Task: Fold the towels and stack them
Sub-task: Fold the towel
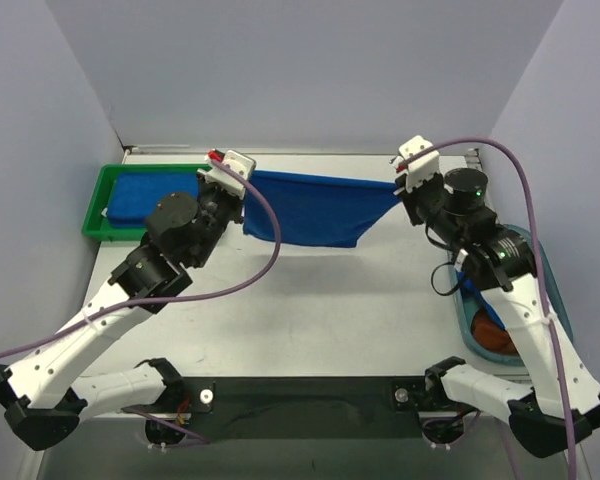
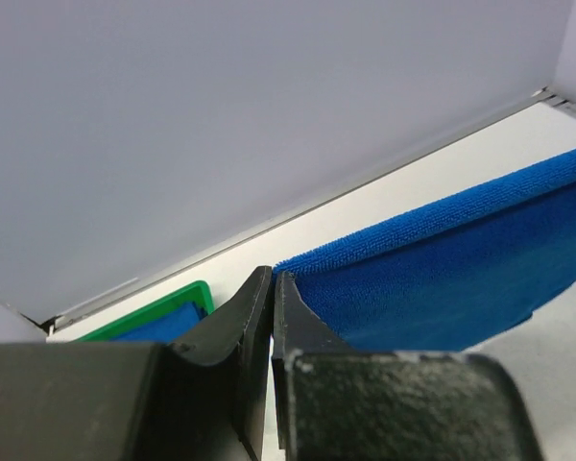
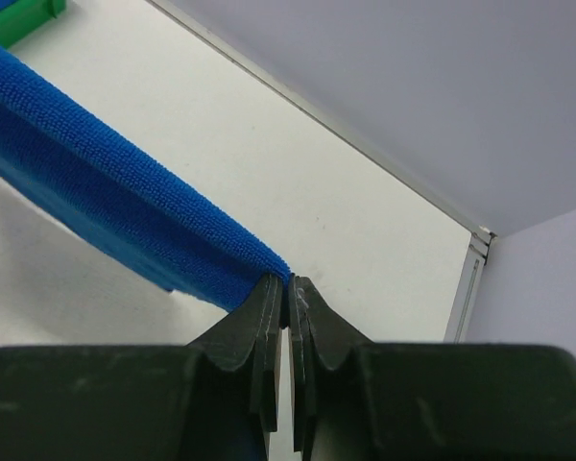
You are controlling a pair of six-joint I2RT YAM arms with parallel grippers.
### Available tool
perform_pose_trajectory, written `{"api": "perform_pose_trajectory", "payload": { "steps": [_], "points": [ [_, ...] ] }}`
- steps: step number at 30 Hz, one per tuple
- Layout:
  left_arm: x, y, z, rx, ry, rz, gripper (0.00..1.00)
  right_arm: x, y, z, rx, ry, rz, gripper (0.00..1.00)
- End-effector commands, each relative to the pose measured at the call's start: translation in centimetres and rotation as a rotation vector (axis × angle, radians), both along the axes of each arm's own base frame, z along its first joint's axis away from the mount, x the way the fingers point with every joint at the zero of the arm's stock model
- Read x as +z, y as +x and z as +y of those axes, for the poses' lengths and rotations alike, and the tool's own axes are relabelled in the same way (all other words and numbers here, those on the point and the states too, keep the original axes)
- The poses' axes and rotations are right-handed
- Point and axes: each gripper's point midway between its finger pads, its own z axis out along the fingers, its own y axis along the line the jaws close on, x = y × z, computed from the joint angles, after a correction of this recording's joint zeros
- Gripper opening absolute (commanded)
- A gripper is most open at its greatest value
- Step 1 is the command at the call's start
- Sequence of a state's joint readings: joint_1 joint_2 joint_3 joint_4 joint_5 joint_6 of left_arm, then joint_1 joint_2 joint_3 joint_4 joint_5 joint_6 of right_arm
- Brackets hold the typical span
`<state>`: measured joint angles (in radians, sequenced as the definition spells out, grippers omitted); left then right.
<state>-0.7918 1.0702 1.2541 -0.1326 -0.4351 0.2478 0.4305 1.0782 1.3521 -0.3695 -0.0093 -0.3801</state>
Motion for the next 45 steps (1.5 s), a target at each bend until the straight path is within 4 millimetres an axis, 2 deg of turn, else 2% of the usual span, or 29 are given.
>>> {"api": "perform_pose_trajectory", "payload": {
  "steps": [1,4,7,10,11,14,15,17,18,19,20,21,22,23,24,26,27,28,29,30,31,32,35,38,45],
  "points": [
    [1.9,-2.3,1.6,0.019,-0.028,-0.049,0.00,1.4,-2.7,-0.2,0.054,0.010,-0.042,0.00],
    [1.0,-3.4,1.7,-0.004,-0.035,-0.016,0.00,2.3,-4.5,-0.3,0.089,0.032,-0.064,0.00],
    [-0.7,-3.8,1.2,-0.032,-0.038,0.048,0.00,2.7,-5.1,-0.3,0.103,0.042,-0.070,0.00],
    [-3.0,-3.2,0.5,-0.015,-0.056,0.108,0.00,1.3,-4.4,0.1,0.106,0.026,-0.028,0.00],
    [-4.7,-2.7,0.2,-0.002,-0.038,0.137,0.00,0.6,-4.0,0.1,0.101,0.011,-0.011,0.00],
    [-9.8,0.1,-0.5,0.064,-0.019,0.231,0.00,-3.6,-1.2,0.0,0.053,-0.061,0.100,0.00],
    [-12.3,2.1,-0.6,0.089,-0.049,0.303,0.00,-5.9,0.3,0.3,0.045,-0.086,0.161,0.00],
    [-15.2,4.2,-0.6,0.095,-0.071,0.378,0.00,-8.9,2.2,-0.4,0.011,-0.091,0.237,0.00],
    [-17.4,5.8,-1.0,0.104,-0.072,0.419,0.00,-11.3,3.8,0.0,0.018,-0.080,0.291,0.00],
    [-18.1,7.3,-0.3,0.143,-0.073,0.421,0.00,-12.6,4.8,-0.3,0.004,-0.079,0.318,0.00],
    [-18.6,8.3,-0.3,0.157,-0.062,0.418,0.00,-13.5,5.9,-1.1,-0.024,-0.075,0.333,0.00],
    [-19.3,10.2,-0.9,0.175,-0.039,0.410,0.00,-15.7,7.5,-1.0,-0.033,-0.088,0.365,0.00],
    [-19.7,11.4,-0.8,0.190,-0.029,0.413,0.00,-16.5,8.4,-1.2,-0.045,-0.099,0.375,0.00],
    [-21.4,13.1,-1.5,0.197,-0.013,0.426,0.00,-16.7,9.6,-1.2,-0.055,-0.105,0.369,0.00],
    [-19.7,14.7,-2.1,0.199,-0.021,0.391,0.00,-18.3,11.1,-1.1,-0.056,-0.123,0.385,0.00],
    [-19.9,16.8,-2.3,0.218,-0.007,0.384,0.00,-19.2,12.8,-1.3,-0.071,-0.148,0.383,0.00],
    [-21.7,18.0,-2.5,0.232,0.015,0.404,0.00,-19.6,14.2,-1.2,-0.076,-0.158,0.375,0.00],
    [-20.6,19.2,-2.8,0.234,0.022,0.371,0.00,-19.9,14.9,-1.4,-0.083,-0.171,0.369,0.00],
    [-22.1,20.2,-2.6,0.248,0.038,0.390,0.00,-20.1,15.6,-1.5,-0.090,-0.178,0.362,0.00],
    [-22.5,20.7,-2.6,0.251,0.044,0.393,0.00,-20.7,16.5,-1.7,-0.097,-0.176,0.354,0.00],
    [-22.1,21.4,-2.6,0.255,0.034,0.384,0.00,-20.9,16.9,-1.7,-0.095,-0.183,0.350,0.00],
    [-23.2,22.0,-2.4,0.261,0.039,0.399,0.00,-21.3,17.2,-1.8,-0.098,-0.190,0.351,0.00],
    [-24.1,22.5,-2.3,0.262,0.033,0.405,0.00,-22.6,18.0,-1.9,-0.101,-0.203,0.354,0.00],
    [-24.7,22.1,-2.1,0.254,0.031,0.418,0.00,-23.3,17.9,-2.0,-0.102,-0.202,0.363,0.00],
    [-24.6,19.6,-1.3,0.230,0.019,0.429,0.00,-22.0,16.1,-1.3,-0.087,-0.138,0.343,0.00]
  ]
}}
